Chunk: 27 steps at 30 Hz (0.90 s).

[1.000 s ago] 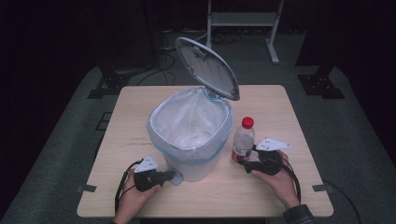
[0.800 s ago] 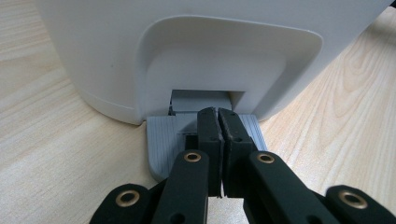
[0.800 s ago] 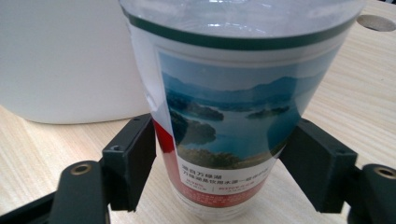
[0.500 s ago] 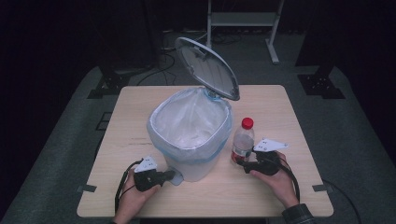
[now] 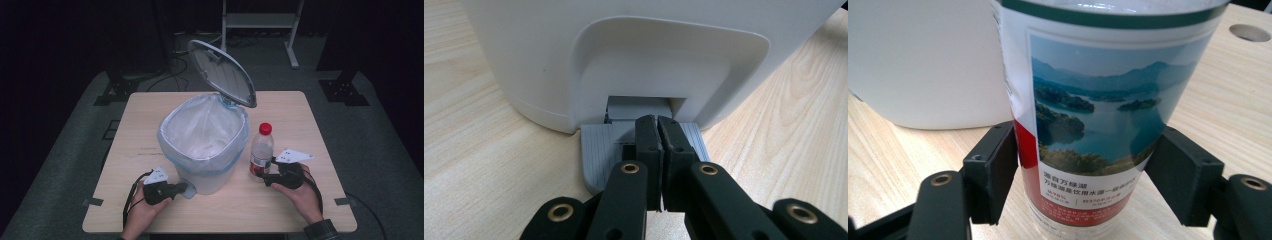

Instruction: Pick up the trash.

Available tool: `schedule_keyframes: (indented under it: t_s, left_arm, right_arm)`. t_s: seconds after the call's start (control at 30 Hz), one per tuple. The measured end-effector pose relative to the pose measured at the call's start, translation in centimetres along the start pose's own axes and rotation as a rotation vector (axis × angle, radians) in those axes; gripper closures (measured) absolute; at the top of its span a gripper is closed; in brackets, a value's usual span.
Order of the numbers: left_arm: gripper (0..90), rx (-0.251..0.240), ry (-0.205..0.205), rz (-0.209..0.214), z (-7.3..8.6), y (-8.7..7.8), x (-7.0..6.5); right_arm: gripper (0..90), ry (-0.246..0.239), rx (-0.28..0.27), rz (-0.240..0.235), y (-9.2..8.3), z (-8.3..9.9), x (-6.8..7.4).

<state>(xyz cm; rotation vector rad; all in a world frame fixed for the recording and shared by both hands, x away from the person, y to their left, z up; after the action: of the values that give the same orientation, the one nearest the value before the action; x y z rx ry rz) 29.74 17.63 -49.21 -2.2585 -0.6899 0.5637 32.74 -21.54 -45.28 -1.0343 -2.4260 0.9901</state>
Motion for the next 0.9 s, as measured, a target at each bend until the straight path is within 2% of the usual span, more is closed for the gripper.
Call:
schedule_keyframes:
  t_s: [0.47,0.9]
  left_arm:
    - [88.3,0.0,-0.006,0.01,0.0,0.0,0.1]
    - [88.2,0.0,-0.005,0.01,0.0,0.0,0.1]
  right_arm:
    - [30.0,0.019,-0.035,-0.013,-1.7,0.3,-0.8]
    - [30.1,0.01,-0.054,-0.024,-3.0,0.3,-0.6]
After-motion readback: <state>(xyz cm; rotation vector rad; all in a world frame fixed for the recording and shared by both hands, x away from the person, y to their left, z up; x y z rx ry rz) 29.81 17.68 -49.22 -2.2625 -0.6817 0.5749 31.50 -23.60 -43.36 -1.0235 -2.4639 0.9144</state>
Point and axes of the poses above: each handheld gripper's, and its own axes: y roughly forward along the jaws, z roughly out of its underside, x roughly to its left, the point moved 2 cm from there along y, roughly forward along the jaws, and after that the axes turned 13 degrees about x, right-handed, at the moved point
